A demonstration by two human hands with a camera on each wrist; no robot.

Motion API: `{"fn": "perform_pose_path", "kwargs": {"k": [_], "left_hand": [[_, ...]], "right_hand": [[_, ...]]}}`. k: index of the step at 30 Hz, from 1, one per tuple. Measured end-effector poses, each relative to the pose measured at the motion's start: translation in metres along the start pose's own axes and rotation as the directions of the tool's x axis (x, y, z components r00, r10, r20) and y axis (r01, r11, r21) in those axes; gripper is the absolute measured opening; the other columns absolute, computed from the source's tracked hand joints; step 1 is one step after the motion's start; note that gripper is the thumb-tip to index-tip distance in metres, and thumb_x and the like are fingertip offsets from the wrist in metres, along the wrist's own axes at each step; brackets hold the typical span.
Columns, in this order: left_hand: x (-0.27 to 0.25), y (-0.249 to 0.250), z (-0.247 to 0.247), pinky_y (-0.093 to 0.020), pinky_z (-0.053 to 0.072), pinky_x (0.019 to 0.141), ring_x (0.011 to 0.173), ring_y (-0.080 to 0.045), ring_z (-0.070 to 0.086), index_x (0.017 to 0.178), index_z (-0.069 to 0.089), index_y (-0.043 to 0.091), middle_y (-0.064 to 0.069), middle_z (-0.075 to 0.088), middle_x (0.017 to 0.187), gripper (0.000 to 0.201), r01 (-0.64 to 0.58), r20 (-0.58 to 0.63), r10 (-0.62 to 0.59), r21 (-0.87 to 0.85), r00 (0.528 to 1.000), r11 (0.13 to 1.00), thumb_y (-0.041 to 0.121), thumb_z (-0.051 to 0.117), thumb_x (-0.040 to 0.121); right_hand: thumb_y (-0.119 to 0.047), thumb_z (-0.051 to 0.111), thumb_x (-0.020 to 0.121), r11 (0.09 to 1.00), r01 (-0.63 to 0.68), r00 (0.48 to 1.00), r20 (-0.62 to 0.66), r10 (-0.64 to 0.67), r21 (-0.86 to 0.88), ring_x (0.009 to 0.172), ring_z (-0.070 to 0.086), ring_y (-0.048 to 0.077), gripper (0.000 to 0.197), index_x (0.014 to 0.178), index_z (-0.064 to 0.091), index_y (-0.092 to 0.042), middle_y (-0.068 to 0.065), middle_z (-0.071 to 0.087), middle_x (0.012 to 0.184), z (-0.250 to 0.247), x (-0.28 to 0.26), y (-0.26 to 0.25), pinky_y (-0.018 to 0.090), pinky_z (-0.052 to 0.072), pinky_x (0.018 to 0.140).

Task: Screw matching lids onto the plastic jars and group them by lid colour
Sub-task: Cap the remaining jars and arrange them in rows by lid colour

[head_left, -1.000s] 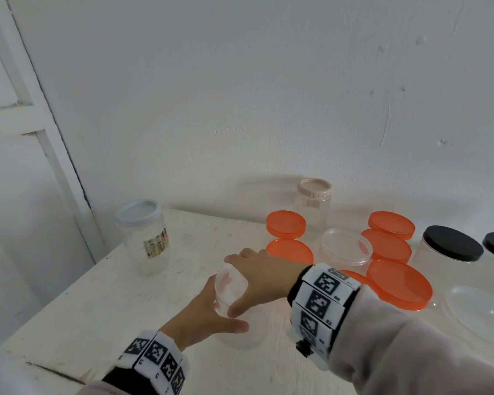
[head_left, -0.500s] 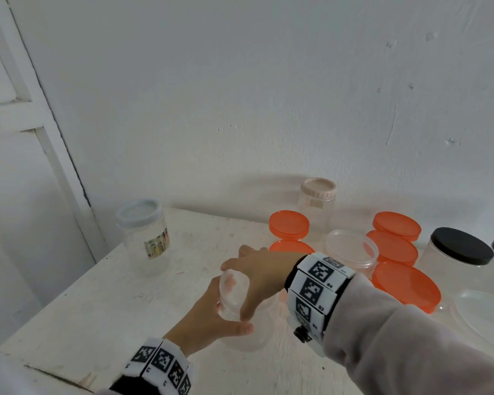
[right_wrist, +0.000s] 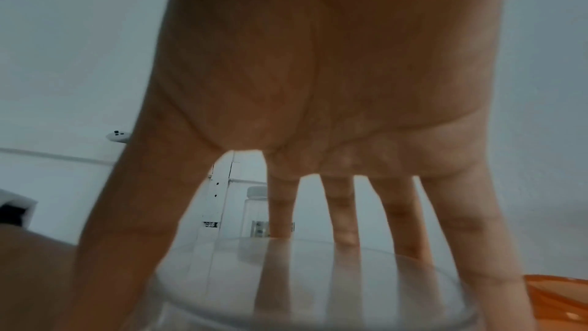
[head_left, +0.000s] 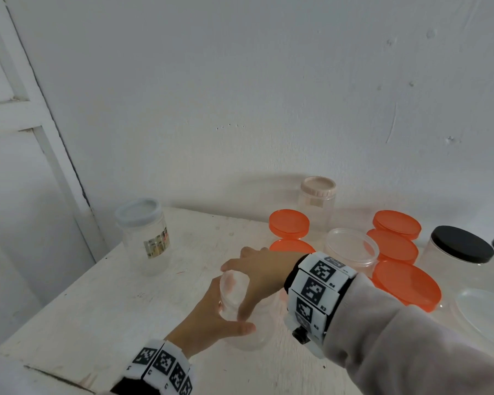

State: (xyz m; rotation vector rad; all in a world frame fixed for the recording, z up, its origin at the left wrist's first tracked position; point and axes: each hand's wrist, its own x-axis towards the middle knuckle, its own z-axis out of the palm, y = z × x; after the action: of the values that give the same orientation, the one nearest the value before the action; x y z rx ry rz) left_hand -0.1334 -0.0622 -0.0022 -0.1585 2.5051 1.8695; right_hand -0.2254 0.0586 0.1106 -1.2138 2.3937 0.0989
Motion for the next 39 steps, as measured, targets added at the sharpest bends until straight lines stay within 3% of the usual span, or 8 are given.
{"fn": "perform_pose_path", "kwargs": {"k": [2, 7, 13, 19, 24, 31, 35, 39], "left_hand": [[-0.002, 0.002, 0.0, -0.013, 0.044, 0.093, 0.121, 0.008, 0.046, 0.132, 0.03, 0.048, 0.024, 0.046, 0.135, 0.094, -0.022, 0.018, 0.022, -0.025, 1.0, 0.999, 0.034, 0.088, 0.059], [-0.003, 0.004, 0.001, -0.034, 0.041, 0.106, 0.127, -0.002, 0.042, 0.139, 0.028, 0.04, 0.018, 0.042, 0.139, 0.107, -0.031, -0.002, 0.031, -0.019, 1.0, 0.999, 0.045, 0.088, 0.05], [-0.003, 0.006, 0.002, -0.008, 0.038, 0.09, 0.12, 0.014, 0.039, 0.125, 0.031, 0.051, 0.03, 0.039, 0.132, 0.089, -0.057, 0.003, 0.056, 0.006, 0.998, 0.998, 0.039, 0.087, 0.056], [-0.006, 0.01, 0.002, -0.001, 0.041, 0.08, 0.11, 0.023, 0.045, 0.122, 0.035, 0.05, 0.046, 0.048, 0.117, 0.084, -0.08, 0.017, 0.08, -0.038, 0.997, 0.996, 0.038, 0.086, 0.056], [-0.006, 0.01, 0.003, -0.013, 0.045, 0.089, 0.119, 0.009, 0.048, 0.129, 0.035, 0.045, 0.029, 0.051, 0.129, 0.088, -0.088, 0.017, 0.089, -0.034, 0.996, 0.996, 0.036, 0.087, 0.058], [-0.005, 0.006, 0.005, -0.016, 0.032, 0.104, 0.13, 0.002, 0.037, 0.132, 0.024, 0.042, 0.023, 0.039, 0.139, 0.09, -0.036, -0.04, 0.038, 0.05, 0.998, 0.998, 0.032, 0.085, 0.067], [-0.01, 0.015, 0.006, 0.003, 0.039, 0.08, 0.11, 0.027, 0.043, 0.12, 0.039, 0.06, 0.05, 0.047, 0.117, 0.075, -0.139, 0.031, 0.139, -0.007, 0.99, 0.99, 0.025, 0.084, 0.07], [-0.012, 0.025, 0.008, 0.0, 0.04, 0.083, 0.115, 0.018, 0.046, 0.113, 0.042, 0.073, 0.043, 0.048, 0.123, 0.081, -0.215, 0.056, 0.217, -0.039, 0.975, 0.976, 0.015, 0.082, 0.073]], "right_hand": [[-0.068, 0.07, 0.067, 0.999, -0.04, 0.998, -0.05, 0.042, 0.029, 0.109, 0.046, 0.025, 0.089, 0.141, 0.032, -0.036, -0.002, 0.04, 0.117, 0.003, -0.001, -0.001, 0.036, 0.04, 0.076], [-0.079, 0.059, 0.069, 0.989, -0.147, 0.986, -0.079, 0.145, -0.018, 0.115, 0.048, 0.03, 0.095, 0.141, 0.033, -0.024, 0.008, 0.041, 0.131, 0.009, 0.002, -0.009, 0.039, 0.038, 0.079], [-0.051, 0.08, 0.067, 0.998, -0.059, 0.991, 0.119, 0.056, 0.027, 0.131, 0.038, 0.03, 0.105, 0.146, 0.011, -0.049, -0.003, 0.027, 0.144, -0.012, -0.005, 0.0, 0.048, 0.044, 0.096], [-0.062, 0.074, 0.068, 0.996, -0.068, 0.997, 0.046, 0.066, 0.051, 0.098, 0.046, 0.019, 0.093, 0.144, 0.026, -0.039, -0.005, 0.038, 0.121, -0.008, -0.006, 0.002, 0.036, 0.046, 0.077], [-0.075, 0.063, 0.071, 0.99, -0.133, 0.991, -0.028, 0.132, -0.037, 0.114, 0.05, 0.028, 0.091, 0.141, 0.032, -0.025, 0.006, 0.043, 0.132, -0.003, -0.006, -0.003, 0.037, 0.038, 0.076], [-0.044, 0.08, 0.071, 0.998, -0.007, 0.997, 0.078, 0.011, -0.059, 0.123, 0.04, 0.029, 0.098, 0.147, 0.019, -0.043, 0.0, 0.035, 0.134, -0.009, -0.007, -0.008, 0.047, 0.043, 0.096], [-0.064, 0.07, 0.071, 0.998, -0.043, 0.999, -0.034, 0.041, -0.048, 0.114, 0.046, 0.027, 0.084, 0.141, 0.034, -0.033, 0.001, 0.041, 0.123, -0.002, -0.006, -0.007, 0.037, 0.038, 0.076], [-0.079, 0.056, 0.072, 0.988, -0.116, 0.99, -0.086, 0.108, -0.098, 0.11, 0.05, 0.028, 0.089, 0.139, 0.038, -0.023, 0.007, 0.044, 0.128, 0.003, -0.003, -0.008, 0.036, 0.036, 0.075]]}}
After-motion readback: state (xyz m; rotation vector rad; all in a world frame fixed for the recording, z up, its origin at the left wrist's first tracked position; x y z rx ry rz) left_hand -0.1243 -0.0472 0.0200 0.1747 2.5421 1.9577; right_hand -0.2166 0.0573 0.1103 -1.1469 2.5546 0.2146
